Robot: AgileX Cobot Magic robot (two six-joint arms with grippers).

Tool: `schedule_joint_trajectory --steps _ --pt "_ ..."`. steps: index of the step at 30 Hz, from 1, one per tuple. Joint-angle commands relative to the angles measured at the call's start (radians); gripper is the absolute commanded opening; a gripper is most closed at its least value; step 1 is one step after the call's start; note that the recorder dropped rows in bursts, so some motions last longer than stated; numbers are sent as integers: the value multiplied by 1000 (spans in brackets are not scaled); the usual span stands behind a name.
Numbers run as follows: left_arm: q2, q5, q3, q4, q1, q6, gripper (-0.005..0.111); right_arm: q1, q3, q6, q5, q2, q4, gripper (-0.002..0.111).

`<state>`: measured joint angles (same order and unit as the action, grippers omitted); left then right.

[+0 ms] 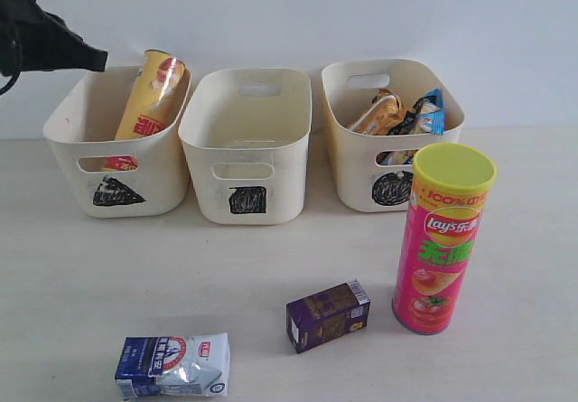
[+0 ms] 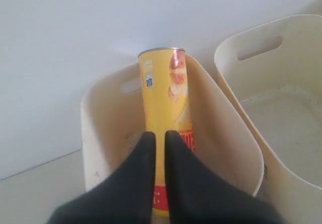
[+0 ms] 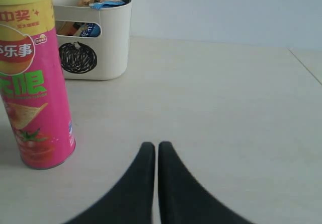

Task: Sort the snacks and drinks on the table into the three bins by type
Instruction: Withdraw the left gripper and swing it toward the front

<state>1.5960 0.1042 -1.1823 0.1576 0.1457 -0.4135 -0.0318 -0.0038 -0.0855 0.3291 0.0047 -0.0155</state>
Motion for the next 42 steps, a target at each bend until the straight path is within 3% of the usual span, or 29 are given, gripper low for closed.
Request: schedule_joint_trajectory --steps 1,4,6,8,9,15,22,29,33,37,39,42 --pt "-93 -283 198 -26 74 -9 4 3 4 -1 -7 -5 2 0" --pt "-106 -424 285 -113 149 29 4 3 4 -1 -7 -5 2 0" --pt "-106 -514 334 -270 198 152 4 3 4 -1 -7 -5 2 0" --pt "-106 -622 373 -574 223 414 4 3 4 -1 -7 -5 2 0" --pt "-104 -723 390 -820 223 577 4 3 4 -1 -7 -5 2 0" --pt "-67 -981 394 -1252 223 885 4 3 4 -1 -7 -5 2 0" --pt "16 -1025 394 -1430 223 1051 4 3 4 -1 -7 -5 2 0" --pt "104 -1127 394 -1437 232 1073 6 3 4 -1 -7 -5 2 0" --pt "147 -1109 394 -1437 265 1031 31 3 4 -1 -7 -5 2 0" --pt "195 -1104 394 -1346 313 998 82 3 4 -1 -7 -5 2 0" --pt "216 -1091 388 -1275 338 995 100 3 4 -1 -7 -5 2 0" --pt "244 -1070 371 -1246 374 945 110 3 4 -1 -7 -5 2 0"
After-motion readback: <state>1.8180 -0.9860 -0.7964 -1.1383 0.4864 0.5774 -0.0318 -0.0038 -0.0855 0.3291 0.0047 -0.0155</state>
